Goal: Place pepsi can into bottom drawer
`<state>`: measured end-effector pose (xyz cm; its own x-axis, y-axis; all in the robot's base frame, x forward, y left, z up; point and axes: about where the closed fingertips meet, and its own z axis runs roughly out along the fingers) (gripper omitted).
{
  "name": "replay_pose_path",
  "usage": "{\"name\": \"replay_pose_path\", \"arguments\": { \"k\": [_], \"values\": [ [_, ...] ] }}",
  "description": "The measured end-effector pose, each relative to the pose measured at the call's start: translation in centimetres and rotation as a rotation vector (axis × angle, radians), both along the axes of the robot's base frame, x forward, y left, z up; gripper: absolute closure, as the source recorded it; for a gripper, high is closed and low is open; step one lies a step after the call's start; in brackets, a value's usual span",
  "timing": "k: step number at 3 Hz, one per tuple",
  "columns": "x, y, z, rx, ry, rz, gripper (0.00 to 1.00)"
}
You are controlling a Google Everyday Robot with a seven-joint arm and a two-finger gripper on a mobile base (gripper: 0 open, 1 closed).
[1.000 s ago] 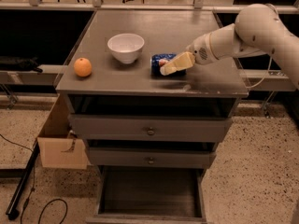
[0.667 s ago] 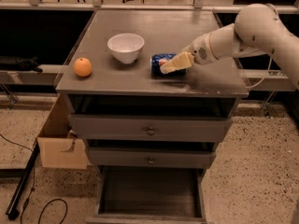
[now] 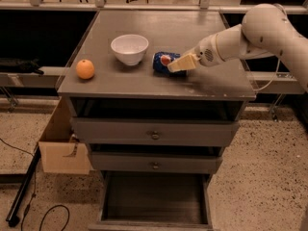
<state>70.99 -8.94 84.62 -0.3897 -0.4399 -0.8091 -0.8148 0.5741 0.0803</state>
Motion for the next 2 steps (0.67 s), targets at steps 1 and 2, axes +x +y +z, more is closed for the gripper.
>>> {"name": "replay_pose_path", "arguments": {
  "k": [1, 2],
  "values": [
    [0.0, 0.0, 0.0, 0.0, 0.0, 0.0, 0.96],
    [0.0, 0.01, 0.0, 0.0, 0.0, 0.0, 1.0]
  ]
}}
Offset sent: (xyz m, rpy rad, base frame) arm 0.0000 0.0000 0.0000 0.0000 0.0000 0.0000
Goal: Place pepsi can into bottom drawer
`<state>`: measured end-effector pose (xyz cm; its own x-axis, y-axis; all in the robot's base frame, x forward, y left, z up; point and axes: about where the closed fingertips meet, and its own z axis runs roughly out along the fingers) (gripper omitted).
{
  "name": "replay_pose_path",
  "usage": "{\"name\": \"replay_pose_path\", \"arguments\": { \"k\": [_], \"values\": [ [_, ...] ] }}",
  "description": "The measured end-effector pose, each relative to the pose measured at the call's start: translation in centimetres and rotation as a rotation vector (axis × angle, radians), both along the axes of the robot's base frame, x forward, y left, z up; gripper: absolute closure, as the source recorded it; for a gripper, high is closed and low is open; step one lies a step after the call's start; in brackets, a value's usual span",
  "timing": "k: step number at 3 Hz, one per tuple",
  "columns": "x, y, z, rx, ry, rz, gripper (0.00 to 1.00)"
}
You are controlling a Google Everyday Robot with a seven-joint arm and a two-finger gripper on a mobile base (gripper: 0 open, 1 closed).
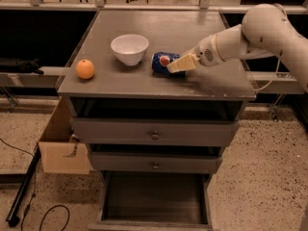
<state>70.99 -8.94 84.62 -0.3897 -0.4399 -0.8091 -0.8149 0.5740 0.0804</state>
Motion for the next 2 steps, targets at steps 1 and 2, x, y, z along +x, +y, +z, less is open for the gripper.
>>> {"name": "replay_pose_path", "arguments": {
  "k": [1, 2],
  "values": [
    [0.0, 0.0, 0.0, 0.0, 0.0, 0.0, 1.0],
    [-0.34, -0.07, 0.33, -0.028, 0.052, -0.008, 1.0]
  ]
}}
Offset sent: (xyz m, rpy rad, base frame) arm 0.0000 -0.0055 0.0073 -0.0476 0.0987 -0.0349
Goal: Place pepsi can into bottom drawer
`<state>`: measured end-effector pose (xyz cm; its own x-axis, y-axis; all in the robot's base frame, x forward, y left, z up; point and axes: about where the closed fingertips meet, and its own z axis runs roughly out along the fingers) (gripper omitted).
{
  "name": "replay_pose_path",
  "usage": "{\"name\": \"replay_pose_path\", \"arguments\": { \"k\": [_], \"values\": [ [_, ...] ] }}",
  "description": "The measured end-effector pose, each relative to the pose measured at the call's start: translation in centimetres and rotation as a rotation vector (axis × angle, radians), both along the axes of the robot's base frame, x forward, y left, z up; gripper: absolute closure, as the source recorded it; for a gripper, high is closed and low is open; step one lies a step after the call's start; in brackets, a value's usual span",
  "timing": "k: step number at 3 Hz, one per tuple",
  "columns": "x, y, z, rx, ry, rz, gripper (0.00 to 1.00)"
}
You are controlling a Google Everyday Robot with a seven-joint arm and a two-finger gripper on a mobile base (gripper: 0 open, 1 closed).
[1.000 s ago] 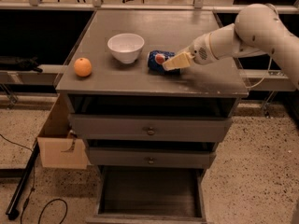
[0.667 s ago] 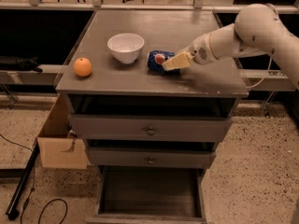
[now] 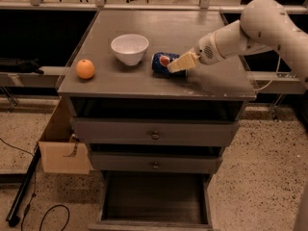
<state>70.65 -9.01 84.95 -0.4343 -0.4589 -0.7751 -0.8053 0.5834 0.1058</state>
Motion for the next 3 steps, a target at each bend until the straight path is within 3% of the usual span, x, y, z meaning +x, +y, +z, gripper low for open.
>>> {"name": "replay_pose_path", "arguments": {
  "k": [2, 3],
  "values": [
    [-4.9, -1.4, 6.8, -0.04, -0.071, 0.022, 1.0],
    [-8.3, -2.9, 6.3, -0.021, -0.072, 0.055, 1.0]
  ]
}}
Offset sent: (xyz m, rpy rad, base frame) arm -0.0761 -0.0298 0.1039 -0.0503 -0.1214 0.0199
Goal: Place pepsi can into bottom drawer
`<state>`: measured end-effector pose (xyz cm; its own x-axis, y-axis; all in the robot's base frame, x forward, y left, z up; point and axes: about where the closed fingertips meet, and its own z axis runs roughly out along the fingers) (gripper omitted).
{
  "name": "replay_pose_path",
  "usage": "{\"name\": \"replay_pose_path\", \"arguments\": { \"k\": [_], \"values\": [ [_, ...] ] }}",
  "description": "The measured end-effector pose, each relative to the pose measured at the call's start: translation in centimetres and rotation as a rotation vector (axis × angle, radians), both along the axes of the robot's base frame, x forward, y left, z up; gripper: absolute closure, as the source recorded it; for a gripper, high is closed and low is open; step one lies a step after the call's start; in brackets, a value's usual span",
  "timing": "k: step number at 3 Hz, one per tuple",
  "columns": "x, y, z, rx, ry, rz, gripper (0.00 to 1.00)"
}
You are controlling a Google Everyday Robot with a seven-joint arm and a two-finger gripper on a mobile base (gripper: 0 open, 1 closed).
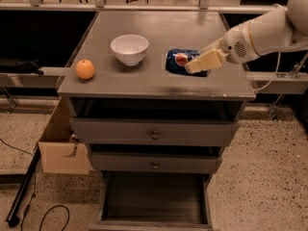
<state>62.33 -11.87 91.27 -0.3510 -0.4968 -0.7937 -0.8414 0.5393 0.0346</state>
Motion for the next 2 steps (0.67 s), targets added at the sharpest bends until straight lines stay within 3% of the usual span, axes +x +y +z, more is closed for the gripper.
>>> {"name": "replay_pose_path", "arguments": {
  "k": [1, 2],
  "values": [
    [-6.5, -3.0, -2.9, 0.02, 0.043, 0.059, 1.0],
    [-7.8, -5.9, -3.7, 0.012, 0.044, 0.02, 1.0]
  ]
}}
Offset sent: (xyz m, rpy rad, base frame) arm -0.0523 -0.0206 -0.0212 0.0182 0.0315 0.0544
